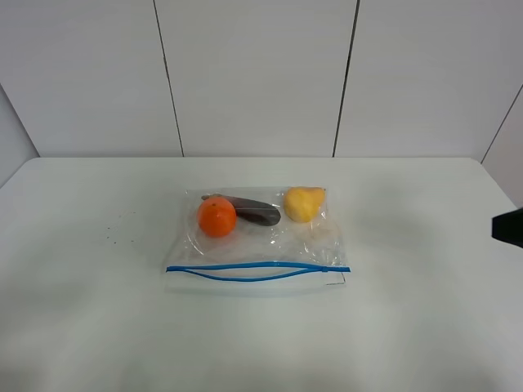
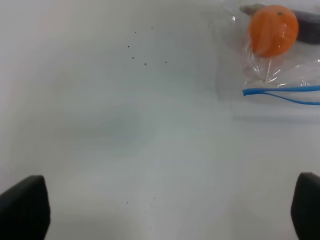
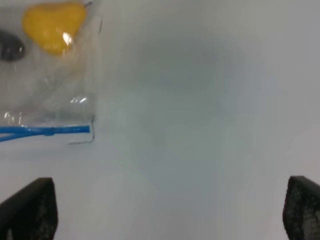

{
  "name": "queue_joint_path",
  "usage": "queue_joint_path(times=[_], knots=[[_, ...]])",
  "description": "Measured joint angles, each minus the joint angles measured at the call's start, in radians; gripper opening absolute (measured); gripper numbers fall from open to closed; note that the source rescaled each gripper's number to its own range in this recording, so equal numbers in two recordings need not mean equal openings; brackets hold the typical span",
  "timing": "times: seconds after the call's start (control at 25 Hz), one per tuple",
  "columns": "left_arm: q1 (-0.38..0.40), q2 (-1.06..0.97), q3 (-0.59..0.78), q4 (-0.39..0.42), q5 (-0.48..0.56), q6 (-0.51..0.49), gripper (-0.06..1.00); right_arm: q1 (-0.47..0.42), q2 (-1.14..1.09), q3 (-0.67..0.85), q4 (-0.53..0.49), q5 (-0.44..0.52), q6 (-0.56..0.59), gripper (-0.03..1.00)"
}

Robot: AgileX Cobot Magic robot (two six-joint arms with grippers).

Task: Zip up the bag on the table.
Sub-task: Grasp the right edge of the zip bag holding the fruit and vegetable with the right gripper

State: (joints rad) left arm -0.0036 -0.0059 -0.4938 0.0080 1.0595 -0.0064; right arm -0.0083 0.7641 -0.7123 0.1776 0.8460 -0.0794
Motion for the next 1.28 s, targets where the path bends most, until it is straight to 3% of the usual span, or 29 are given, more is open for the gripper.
queue_joint_path(times=[0.16,0.4,0.52,0.64,0.8,0.96,1.04,1.28], knots=[[0.000,0.000,0.000,0.000,0.000,0.000,1.00,0.000,0.245,-0.081,0.142,-0.051,-0.128,1.00],[0.000,0.000,0.000,0.000,0.001,0.000,1.00,0.000,0.599,-0.117,0.529,-0.108,-0.462,1.00],[0.000,0.000,0.000,0.000,0.001,0.000,1.00,-0.001,0.755,-0.117,0.669,-0.106,-0.620,1.00],[0.000,0.000,0.000,0.000,0.001,0.000,1.00,-0.029,0.888,-0.117,0.805,-0.068,-0.781,1.00],[0.000,0.000,0.000,0.000,0.001,0.000,1.00,-0.108,1.031,-0.120,0.976,0.059,-1.033,1.00],[0.000,0.000,0.000,0.000,0.001,0.000,1.00,-0.193,1.188,-0.141,1.063,0.271,-1.219,1.00],[0.000,0.000,0.000,0.000,0.001,0.000,1.00,-0.213,1.261,-0.164,1.089,0.334,-1.269,1.00],[0.000,0.000,0.000,0.000,0.001,0.000,1.00,-0.221,1.400,-0.248,1.116,0.354,-1.300,1.00]])
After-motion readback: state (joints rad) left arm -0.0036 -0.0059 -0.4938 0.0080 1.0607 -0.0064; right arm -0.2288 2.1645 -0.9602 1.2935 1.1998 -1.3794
